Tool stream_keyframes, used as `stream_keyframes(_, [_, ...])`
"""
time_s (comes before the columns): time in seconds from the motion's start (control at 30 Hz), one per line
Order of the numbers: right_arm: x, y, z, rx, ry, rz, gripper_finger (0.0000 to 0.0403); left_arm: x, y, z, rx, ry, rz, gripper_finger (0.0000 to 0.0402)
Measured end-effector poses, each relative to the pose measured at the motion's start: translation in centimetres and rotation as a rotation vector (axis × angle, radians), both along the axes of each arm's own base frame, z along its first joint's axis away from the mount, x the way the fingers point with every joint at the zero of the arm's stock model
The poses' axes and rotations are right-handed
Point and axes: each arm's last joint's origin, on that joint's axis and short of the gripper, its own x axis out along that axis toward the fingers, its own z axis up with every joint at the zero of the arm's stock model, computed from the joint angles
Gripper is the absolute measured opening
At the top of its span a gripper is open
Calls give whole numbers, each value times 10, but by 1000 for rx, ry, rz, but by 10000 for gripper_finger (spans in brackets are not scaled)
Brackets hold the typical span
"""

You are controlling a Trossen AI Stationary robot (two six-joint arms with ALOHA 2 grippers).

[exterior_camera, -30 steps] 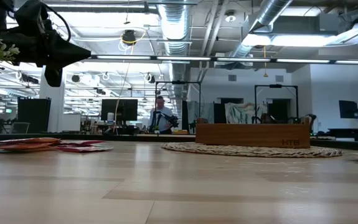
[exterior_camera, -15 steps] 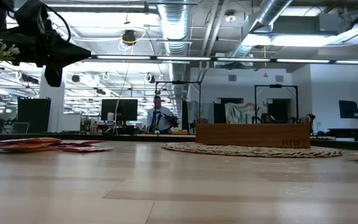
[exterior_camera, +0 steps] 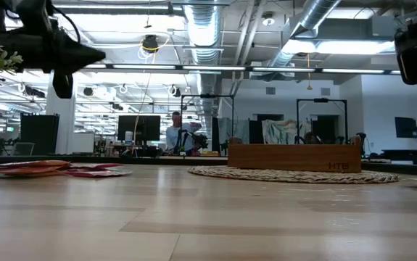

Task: Pick & Place Tea
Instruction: Put the brown tea bag into the middle section of the wooden organizer

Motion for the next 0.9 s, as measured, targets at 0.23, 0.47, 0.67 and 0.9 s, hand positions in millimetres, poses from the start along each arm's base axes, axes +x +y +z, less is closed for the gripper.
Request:
stream_keyframes(0.23, [1,-1,0,-16,-9,13,0,4,-9,13,103,-104,-219,0])
stream_keyframes(0.47, [4,-4,0,-19,-12,-3,0,29,-20,18,195,-20,-206,0])
stream_keyframes(0.67, [7,-6,1,-33,-35,16,0,76,-32,54,310,139,-217,0])
stream_keyframes(0.9, [10,-7,2,-49,-64,48,0,135,-55,64,386,366,-440,0])
